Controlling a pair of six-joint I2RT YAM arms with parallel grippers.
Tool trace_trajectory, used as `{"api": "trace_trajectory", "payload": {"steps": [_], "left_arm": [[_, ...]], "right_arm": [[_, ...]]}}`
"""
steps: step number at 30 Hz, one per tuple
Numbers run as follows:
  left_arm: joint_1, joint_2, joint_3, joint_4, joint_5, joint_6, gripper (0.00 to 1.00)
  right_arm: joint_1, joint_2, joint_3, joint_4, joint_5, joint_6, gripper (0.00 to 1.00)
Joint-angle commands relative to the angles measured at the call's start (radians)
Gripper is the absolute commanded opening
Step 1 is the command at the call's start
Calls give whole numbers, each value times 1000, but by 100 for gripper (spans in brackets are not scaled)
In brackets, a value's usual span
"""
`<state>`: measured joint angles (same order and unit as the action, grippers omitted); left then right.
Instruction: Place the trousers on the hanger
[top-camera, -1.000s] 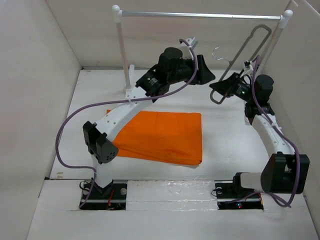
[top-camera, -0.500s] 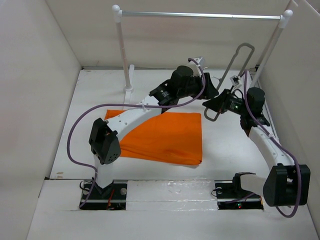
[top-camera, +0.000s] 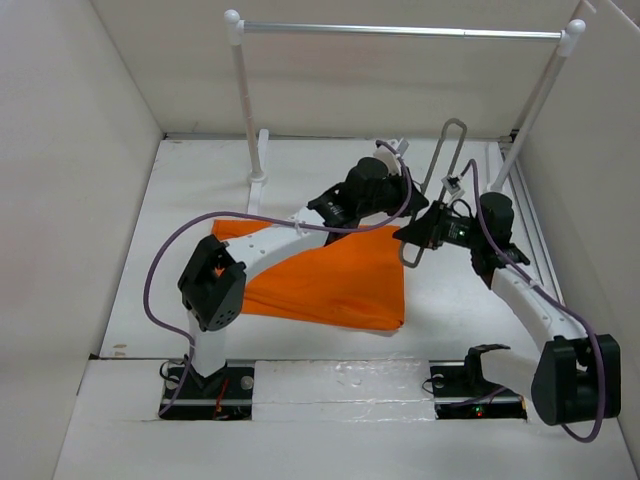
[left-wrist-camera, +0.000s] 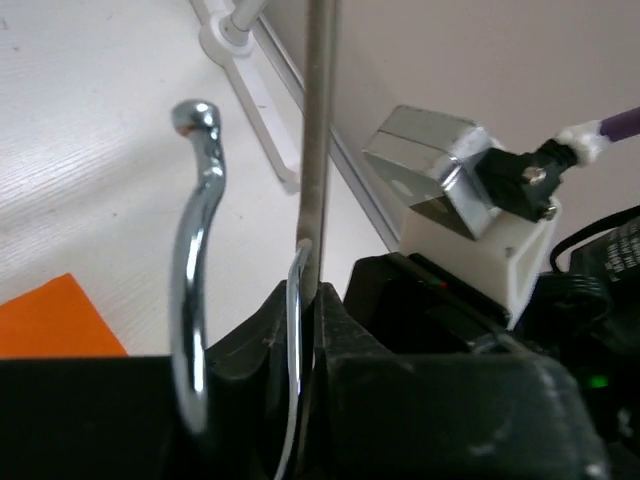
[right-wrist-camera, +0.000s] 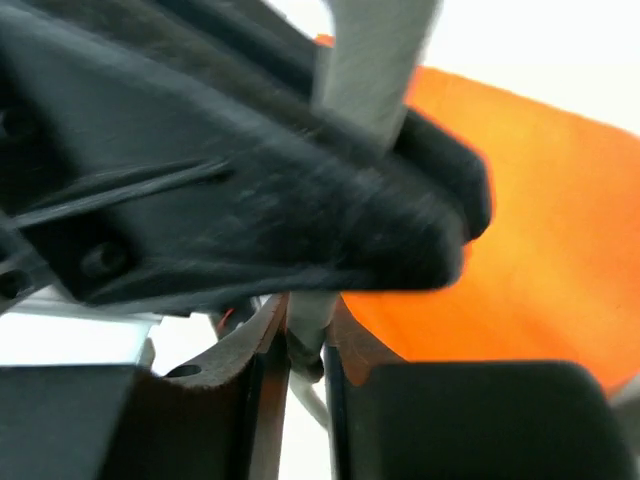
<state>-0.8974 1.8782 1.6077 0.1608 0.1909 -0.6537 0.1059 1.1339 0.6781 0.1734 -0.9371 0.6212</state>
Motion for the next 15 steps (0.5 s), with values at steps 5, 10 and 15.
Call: {"api": "trace_trajectory", "payload": {"steps": [5, 10, 15], "left_arm": [[-3, -128, -158, 85, -57, -56, 0], [-25, -205, -342, 210, -59, -152, 0], [-90, -221, -520, 353, -42, -248, 0]], "right_arm": [[-29, -127, 47, -299, 4, -208, 62], [-67, -275, 115, -753, 123, -515, 75], [-103, -446, 197, -1029, 274, -540, 56]]}}
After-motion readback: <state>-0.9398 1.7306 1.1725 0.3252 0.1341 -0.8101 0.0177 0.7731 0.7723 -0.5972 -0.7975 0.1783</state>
